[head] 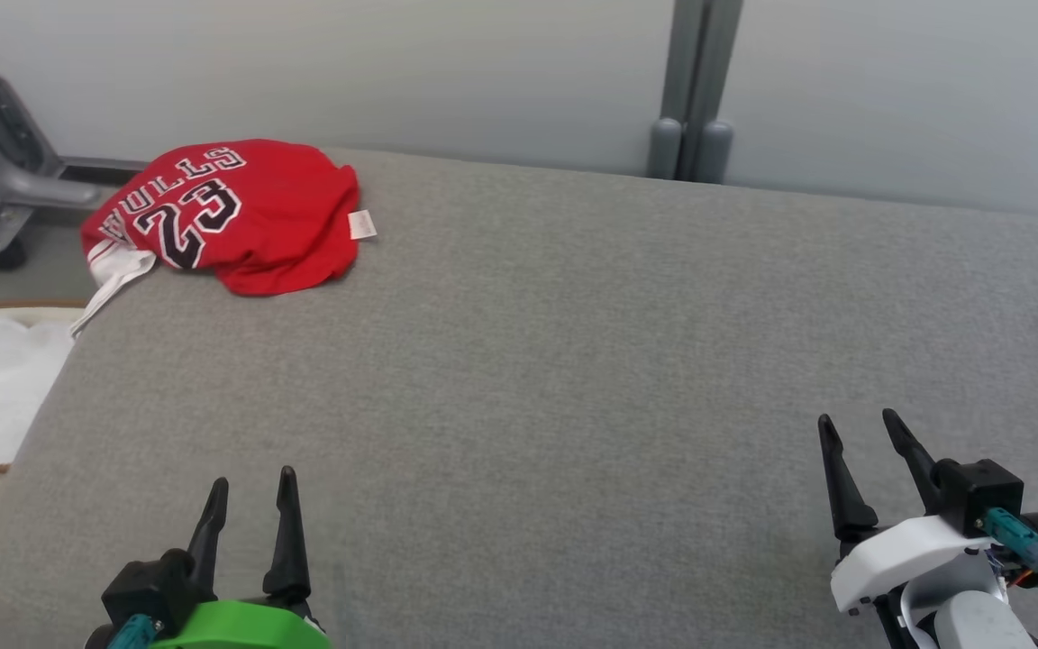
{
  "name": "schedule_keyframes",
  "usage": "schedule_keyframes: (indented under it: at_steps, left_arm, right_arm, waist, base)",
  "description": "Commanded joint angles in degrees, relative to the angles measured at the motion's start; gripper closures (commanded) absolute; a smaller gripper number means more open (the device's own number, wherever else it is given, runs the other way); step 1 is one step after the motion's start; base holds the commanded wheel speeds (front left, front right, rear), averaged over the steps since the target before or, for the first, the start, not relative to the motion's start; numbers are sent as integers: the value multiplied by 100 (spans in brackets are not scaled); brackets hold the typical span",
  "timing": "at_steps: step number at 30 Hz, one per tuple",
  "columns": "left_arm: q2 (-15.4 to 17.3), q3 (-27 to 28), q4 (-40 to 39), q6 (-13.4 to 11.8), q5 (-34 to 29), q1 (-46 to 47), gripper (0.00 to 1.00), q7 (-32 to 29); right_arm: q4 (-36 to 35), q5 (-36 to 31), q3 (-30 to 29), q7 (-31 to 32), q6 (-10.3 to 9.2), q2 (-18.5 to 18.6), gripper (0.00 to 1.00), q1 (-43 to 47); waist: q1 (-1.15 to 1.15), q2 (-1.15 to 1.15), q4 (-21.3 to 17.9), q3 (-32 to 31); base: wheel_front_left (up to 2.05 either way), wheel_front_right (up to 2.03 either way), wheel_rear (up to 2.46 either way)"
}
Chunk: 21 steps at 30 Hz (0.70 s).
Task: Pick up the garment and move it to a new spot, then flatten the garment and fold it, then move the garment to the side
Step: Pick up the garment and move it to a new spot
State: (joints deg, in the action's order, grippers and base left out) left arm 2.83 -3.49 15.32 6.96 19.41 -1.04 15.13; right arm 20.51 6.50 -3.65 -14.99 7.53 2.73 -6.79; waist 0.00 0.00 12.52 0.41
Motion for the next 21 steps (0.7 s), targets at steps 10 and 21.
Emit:
schedule_keyframes:
  at_steps: [10, 21]
  left_arm:
    - [13, 111, -60, -1, -69, 24, 0, 2]
    - [13, 204, -259, -75, 41, 116, 0, 1]
  right_arm:
    - [-18, 59, 66, -20, -9, 25, 0, -61]
    - [-100, -64, 61, -21, -9, 26, 0, -147]
  waist:
    - [0, 0, 917, 96]
    - [0, 0, 947, 296]
  base:
    - [0, 0, 0]
    - [0, 0, 0]
